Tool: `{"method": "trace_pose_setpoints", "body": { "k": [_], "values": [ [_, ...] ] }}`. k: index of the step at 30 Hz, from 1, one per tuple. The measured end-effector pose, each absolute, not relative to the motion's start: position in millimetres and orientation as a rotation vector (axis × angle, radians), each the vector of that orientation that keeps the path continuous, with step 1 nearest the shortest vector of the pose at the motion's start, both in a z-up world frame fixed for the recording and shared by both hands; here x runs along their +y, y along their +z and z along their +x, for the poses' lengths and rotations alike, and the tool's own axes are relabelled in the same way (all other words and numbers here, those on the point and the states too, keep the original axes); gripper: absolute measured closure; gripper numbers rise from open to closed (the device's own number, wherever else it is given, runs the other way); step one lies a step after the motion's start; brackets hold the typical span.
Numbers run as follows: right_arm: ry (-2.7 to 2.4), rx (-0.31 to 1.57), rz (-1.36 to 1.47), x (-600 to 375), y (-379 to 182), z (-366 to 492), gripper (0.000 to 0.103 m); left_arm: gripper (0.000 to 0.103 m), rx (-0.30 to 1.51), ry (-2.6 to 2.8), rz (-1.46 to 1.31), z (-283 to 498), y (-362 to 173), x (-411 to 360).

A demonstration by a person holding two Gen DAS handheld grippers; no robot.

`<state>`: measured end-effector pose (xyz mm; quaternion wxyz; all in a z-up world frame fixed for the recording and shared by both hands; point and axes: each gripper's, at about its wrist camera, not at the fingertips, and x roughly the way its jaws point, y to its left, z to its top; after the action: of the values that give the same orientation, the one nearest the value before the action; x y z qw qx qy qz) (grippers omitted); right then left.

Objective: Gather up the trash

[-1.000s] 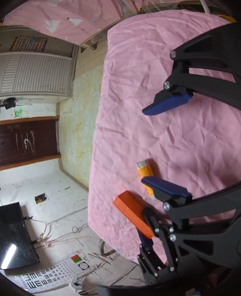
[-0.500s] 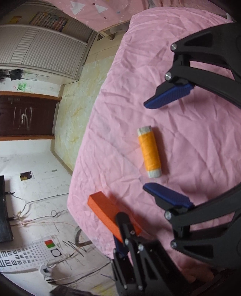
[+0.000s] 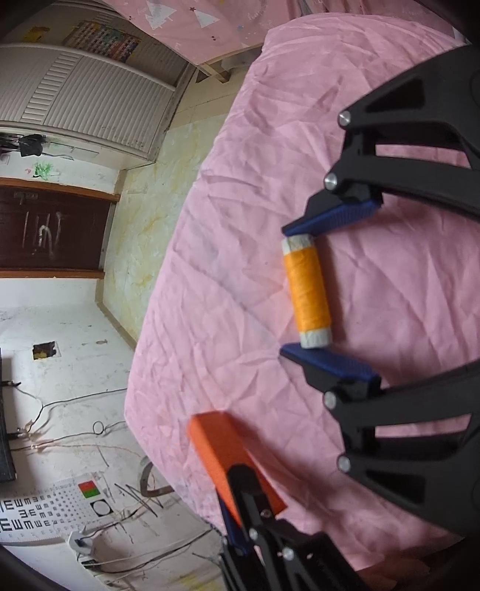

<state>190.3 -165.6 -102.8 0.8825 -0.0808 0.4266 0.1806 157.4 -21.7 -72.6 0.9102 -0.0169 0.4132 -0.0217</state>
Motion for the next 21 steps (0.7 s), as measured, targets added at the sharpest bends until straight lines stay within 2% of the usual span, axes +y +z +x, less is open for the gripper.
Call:
{"method": "trace_pose_setpoints", "body": {
  "k": [21],
  "values": [
    [0.292, 0.703, -0.025, -227.2, -32.3, 107.7, 0.046, 0.09, 0.74, -0.095, 0.024, 84.9, -21.0, -60.3]
  ]
}}
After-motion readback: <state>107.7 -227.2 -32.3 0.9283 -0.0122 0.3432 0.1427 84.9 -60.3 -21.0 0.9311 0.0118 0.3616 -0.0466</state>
